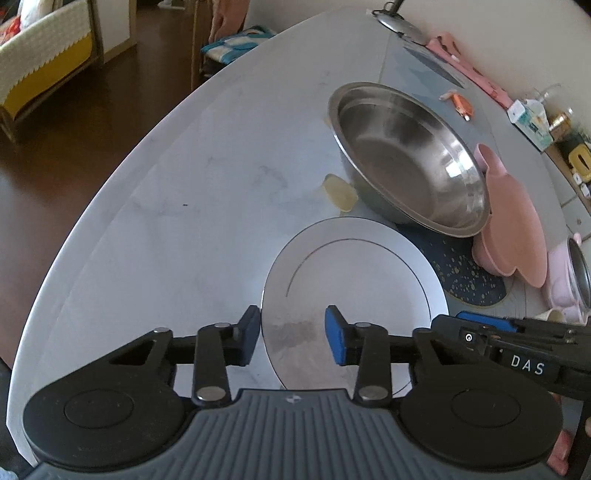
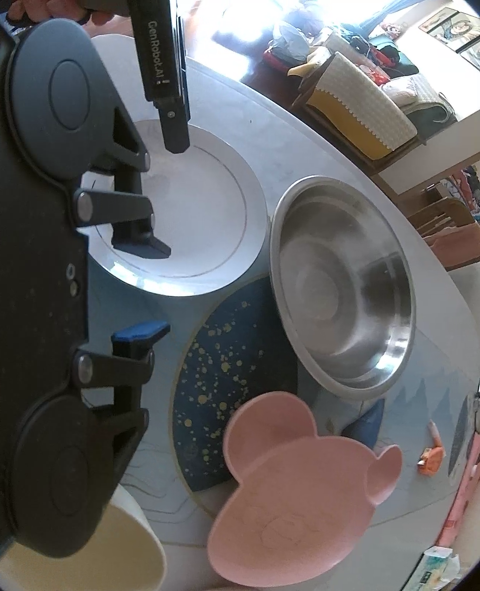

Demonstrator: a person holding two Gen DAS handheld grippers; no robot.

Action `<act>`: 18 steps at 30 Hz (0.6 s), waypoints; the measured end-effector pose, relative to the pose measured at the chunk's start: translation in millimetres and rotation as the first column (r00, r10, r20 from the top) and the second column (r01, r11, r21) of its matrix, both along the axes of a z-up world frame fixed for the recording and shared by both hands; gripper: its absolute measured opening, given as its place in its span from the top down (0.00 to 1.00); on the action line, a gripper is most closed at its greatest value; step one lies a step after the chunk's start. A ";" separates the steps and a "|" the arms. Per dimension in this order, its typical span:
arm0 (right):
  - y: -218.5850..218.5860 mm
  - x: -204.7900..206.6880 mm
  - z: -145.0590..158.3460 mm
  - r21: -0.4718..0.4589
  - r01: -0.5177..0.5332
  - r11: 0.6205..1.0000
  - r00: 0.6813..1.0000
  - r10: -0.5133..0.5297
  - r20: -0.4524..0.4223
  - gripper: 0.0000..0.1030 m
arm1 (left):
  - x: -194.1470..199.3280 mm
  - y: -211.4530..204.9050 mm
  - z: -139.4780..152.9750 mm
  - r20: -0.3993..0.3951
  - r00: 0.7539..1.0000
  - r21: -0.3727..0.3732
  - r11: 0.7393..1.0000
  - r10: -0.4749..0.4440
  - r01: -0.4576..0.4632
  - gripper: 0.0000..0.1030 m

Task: Organize plates and bowls

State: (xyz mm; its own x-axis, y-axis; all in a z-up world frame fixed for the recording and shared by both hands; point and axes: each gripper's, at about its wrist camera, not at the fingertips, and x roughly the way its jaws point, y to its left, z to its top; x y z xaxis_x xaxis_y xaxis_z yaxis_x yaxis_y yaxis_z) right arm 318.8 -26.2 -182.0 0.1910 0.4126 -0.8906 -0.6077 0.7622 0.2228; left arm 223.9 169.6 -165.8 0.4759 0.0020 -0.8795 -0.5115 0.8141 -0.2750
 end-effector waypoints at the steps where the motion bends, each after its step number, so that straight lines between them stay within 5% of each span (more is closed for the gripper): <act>1: -0.5 0.3 -1.0 -0.001 0.004 1.000 1.000 -0.004 -0.005 0.70 | -0.5 1.6 -0.8 0.001 1.000 -0.008 1.000 0.006 -0.006 0.68; 7: -2.6 1.7 -5.7 -0.002 0.023 1.000 0.999 -0.023 -0.024 0.77 | -0.6 15.8 -10.5 -0.003 0.999 -0.069 0.997 0.041 -0.041 0.80; 18: -0.2 -3.2 -4.7 0.015 0.040 0.999 0.999 -0.040 -0.030 0.88 | 0.9 11.5 -8.7 -0.007 1.000 -0.009 1.000 0.012 -0.013 0.85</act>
State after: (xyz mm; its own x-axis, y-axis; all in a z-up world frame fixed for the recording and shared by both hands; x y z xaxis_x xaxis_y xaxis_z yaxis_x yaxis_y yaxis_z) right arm 315.5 -26.4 -186.7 0.1809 0.4195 -0.8896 -0.5698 0.7819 0.2529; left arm 224.7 181.0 -174.6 0.4700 0.0001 -0.8827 -0.5235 0.8052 -0.2787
